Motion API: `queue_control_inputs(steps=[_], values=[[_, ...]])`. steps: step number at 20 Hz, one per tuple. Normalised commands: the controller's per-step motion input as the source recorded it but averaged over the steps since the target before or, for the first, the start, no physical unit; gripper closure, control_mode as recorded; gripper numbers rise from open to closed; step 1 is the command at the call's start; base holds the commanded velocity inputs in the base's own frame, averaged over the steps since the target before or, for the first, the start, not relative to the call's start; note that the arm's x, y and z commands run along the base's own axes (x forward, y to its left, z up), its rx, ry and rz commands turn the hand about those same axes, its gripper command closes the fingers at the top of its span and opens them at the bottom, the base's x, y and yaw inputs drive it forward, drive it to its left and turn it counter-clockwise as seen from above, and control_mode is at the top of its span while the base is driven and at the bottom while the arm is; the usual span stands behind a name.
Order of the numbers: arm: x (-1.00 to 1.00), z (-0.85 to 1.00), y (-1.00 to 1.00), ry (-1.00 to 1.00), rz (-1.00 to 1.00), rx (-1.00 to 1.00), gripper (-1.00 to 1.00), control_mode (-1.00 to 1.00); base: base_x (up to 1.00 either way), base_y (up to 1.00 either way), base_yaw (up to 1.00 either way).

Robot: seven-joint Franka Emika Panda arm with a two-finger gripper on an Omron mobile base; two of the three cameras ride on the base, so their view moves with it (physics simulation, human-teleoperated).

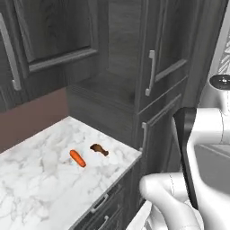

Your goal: Open the fridge, remove the pear, carrot, and chicken drumstick, and place them on any counter.

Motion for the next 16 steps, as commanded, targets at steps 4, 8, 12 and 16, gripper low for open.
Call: queue_control_inputs(steps=[4,8,12,16], values=[[0.00,0.00,0.00,0.00,0.00,0.00,1.00,1.00,-0.65,0.01,0.81],[0.00,0.00,0.00,0.00,0.00,0.00,1.00,1.00,-0.47,0.51,0.74],[-0.02,-0.16,0.97,0.00,0.48,-0.10,1.00,-1.00,0.00,0.00,0.00],[0.79,-0.18,1.00,0.00,0.27,-0.07,1.00,-1.00,0.00,0.00,0.00]])
